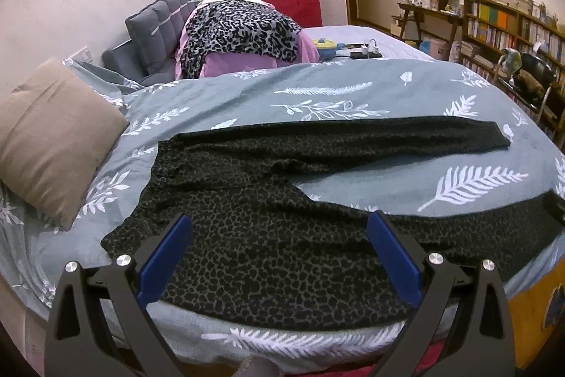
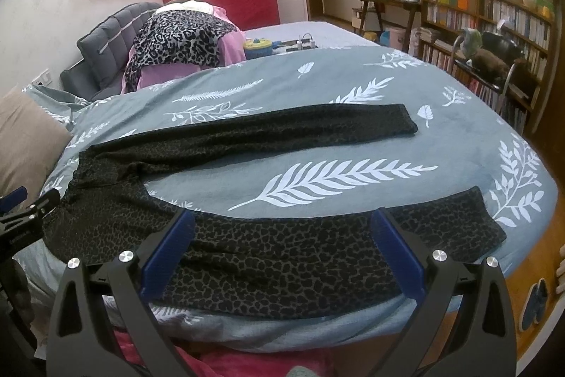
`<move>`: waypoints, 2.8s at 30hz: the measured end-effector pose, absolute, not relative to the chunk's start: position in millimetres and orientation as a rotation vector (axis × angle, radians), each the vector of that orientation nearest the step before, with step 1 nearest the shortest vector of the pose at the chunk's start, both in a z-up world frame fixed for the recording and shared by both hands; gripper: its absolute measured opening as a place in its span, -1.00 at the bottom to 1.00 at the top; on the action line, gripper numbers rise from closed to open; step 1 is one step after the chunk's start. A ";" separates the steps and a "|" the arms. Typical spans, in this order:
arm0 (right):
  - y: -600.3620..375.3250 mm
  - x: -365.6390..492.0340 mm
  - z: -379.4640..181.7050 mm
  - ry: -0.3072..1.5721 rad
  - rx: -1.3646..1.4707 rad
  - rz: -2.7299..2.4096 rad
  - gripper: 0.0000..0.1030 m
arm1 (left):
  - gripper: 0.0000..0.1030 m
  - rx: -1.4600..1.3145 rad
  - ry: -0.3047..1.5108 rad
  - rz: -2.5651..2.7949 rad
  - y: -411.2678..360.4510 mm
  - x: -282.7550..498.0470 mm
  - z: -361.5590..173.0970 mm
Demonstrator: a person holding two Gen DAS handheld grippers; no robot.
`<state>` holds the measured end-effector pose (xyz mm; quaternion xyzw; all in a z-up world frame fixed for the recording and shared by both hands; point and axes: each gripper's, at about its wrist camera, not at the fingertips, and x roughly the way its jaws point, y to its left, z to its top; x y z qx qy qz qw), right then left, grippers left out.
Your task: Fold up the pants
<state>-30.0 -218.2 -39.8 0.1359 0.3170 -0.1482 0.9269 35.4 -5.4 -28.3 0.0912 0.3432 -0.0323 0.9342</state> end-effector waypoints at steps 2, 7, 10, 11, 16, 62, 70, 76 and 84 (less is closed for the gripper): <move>-219.4 -25.2 -41.5 0.651 0.281 -0.308 0.96 | 0.91 0.183 0.715 -0.050 -2.1 44.6 -31.2; -222.8 -11.1 -51.4 0.681 0.292 -0.313 0.96 | 0.91 0.188 0.728 -0.026 3.1 62.9 -39.5; -224.4 -2.0 -56.3 0.696 0.295 -0.311 0.96 | 0.91 0.183 0.747 -0.014 5.9 75.5 -45.4; -225.2 0.8 -57.3 0.698 0.296 -0.310 0.96 | 0.91 0.179 0.752 -0.010 6.9 79.4 -47.1; -226.3 16.9 -62.3 0.714 0.297 -0.301 0.96 | 0.91 0.169 0.781 -0.002 10.2 95.4 -56.2; -233.9 237.2 -114.7 0.852 0.236 -0.163 0.96 | 0.91 0.201 0.964 0.012 18.7 275.1 -140.1; -210.9 325.7 -131.9 0.877 0.191 -0.094 0.96 | 0.91 0.178 1.027 0.022 29.3 314.3 -167.0; -202.7 387.8 -166.0 0.972 0.207 -0.079 0.96 | 0.91 0.220 1.053 0.002 20.2 317.1 -189.1; -212.1 439.4 -197.8 1.005 0.180 -0.169 0.96 | 0.91 0.227 1.076 -0.019 21.1 316.1 -205.5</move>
